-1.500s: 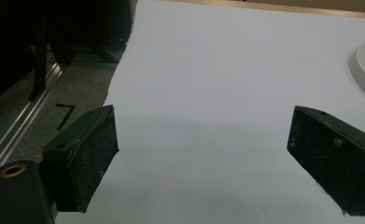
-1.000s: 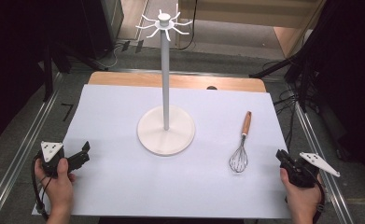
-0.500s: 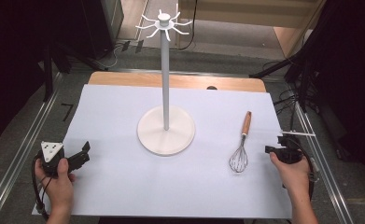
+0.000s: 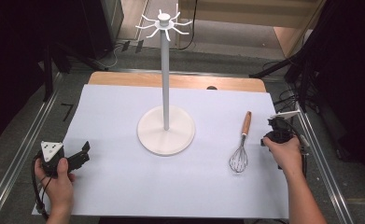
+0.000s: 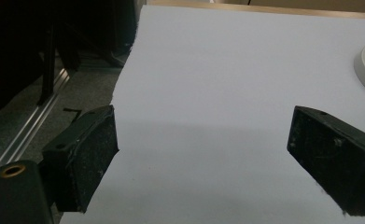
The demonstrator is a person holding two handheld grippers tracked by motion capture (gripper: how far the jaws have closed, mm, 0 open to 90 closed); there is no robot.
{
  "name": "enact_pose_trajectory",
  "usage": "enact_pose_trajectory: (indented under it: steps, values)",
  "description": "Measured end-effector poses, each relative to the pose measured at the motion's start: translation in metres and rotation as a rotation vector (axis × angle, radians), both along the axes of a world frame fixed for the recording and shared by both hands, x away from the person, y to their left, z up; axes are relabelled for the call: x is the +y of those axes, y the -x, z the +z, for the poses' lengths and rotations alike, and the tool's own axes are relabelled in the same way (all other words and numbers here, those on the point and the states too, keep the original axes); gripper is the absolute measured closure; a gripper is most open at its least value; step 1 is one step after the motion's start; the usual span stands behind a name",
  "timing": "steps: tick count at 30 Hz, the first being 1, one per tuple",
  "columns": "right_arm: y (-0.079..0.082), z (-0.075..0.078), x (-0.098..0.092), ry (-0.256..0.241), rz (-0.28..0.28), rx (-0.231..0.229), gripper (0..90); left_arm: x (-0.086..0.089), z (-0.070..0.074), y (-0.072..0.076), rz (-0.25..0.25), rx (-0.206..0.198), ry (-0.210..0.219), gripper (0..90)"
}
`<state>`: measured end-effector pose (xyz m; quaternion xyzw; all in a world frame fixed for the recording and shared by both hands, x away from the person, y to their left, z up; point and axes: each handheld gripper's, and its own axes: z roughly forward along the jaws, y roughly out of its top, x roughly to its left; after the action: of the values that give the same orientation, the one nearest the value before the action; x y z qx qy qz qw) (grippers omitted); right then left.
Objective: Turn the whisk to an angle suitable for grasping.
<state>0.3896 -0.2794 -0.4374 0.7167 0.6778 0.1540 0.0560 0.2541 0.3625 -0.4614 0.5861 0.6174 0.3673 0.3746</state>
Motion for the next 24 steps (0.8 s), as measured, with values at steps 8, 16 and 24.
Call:
enact_pose_trajectory:
  steps: [8,16,24]
  values:
    - [-0.030,0.008,0.017,0.021,-0.008,0.025,90.0,0.000,0.000,0.000,-0.001,-0.002,0.000,9.3]
    - [-0.053,0.004,0.027,0.045,-0.006,0.027,90.0,-0.001,0.000,0.000,-0.002,-0.007,-0.006,9.3]
    - [-0.068,-0.007,0.026,0.049,-0.021,0.031,90.0,-0.001,0.000,0.000,-0.004,-0.005,-0.008,9.3]
